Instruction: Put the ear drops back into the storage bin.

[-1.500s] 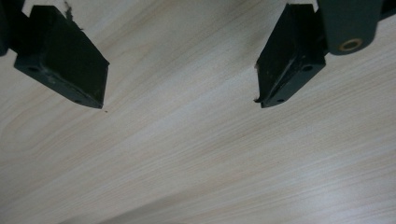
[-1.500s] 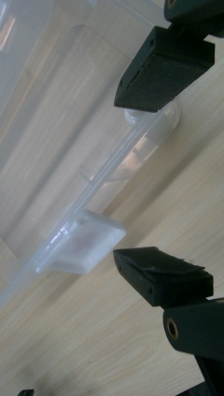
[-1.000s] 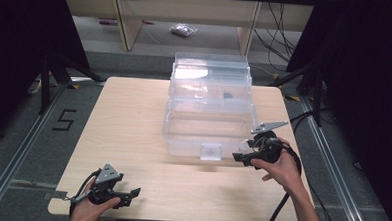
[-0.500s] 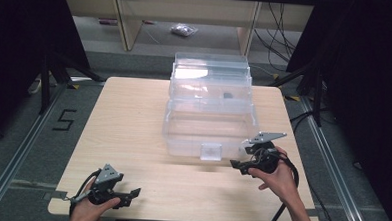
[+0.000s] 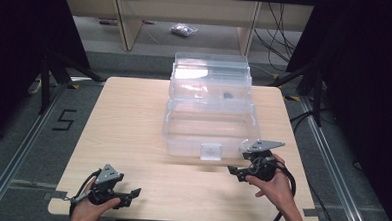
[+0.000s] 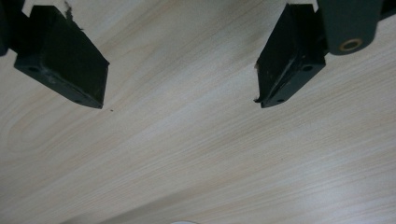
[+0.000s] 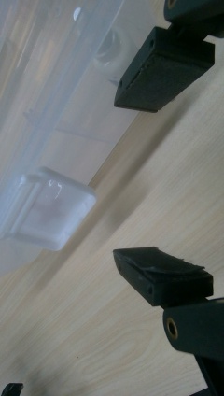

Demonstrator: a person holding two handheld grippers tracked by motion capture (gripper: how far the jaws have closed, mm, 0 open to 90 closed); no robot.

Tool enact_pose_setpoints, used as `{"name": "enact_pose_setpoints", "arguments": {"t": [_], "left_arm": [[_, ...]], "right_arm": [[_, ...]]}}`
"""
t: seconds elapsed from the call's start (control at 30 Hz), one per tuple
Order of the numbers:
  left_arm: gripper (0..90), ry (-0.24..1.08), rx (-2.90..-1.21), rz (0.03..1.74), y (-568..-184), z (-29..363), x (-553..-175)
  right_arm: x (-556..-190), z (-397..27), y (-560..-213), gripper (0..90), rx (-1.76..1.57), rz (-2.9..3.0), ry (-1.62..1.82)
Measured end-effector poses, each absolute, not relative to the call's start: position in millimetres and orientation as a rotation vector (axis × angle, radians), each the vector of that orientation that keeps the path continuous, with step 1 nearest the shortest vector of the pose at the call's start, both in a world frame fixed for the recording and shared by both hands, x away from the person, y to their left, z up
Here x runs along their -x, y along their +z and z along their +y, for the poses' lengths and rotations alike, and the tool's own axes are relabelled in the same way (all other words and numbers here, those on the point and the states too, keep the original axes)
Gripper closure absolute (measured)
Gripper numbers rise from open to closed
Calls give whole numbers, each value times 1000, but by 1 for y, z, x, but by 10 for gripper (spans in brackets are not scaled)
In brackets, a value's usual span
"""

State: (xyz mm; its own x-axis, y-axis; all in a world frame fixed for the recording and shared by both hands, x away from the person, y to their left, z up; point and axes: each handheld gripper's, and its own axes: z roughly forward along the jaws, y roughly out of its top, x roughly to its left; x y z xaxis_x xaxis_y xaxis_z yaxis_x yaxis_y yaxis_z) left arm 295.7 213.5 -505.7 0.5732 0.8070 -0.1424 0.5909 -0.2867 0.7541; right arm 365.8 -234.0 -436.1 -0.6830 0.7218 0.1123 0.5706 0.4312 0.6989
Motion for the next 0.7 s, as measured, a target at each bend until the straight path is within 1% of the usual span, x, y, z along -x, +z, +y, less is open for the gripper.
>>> {"name": "enact_pose_setpoints", "arguments": {"t": [0.27,0.7], "left_arm": [[159,339,-2008,1116,-505,213,-295],[160,343,-2009,1115,-505,213,-295]], "right_arm": [[-361,-230,-446,223,-1140,2468,1120],[-348,-237,-454,220,-1188,2454,1136]]}}
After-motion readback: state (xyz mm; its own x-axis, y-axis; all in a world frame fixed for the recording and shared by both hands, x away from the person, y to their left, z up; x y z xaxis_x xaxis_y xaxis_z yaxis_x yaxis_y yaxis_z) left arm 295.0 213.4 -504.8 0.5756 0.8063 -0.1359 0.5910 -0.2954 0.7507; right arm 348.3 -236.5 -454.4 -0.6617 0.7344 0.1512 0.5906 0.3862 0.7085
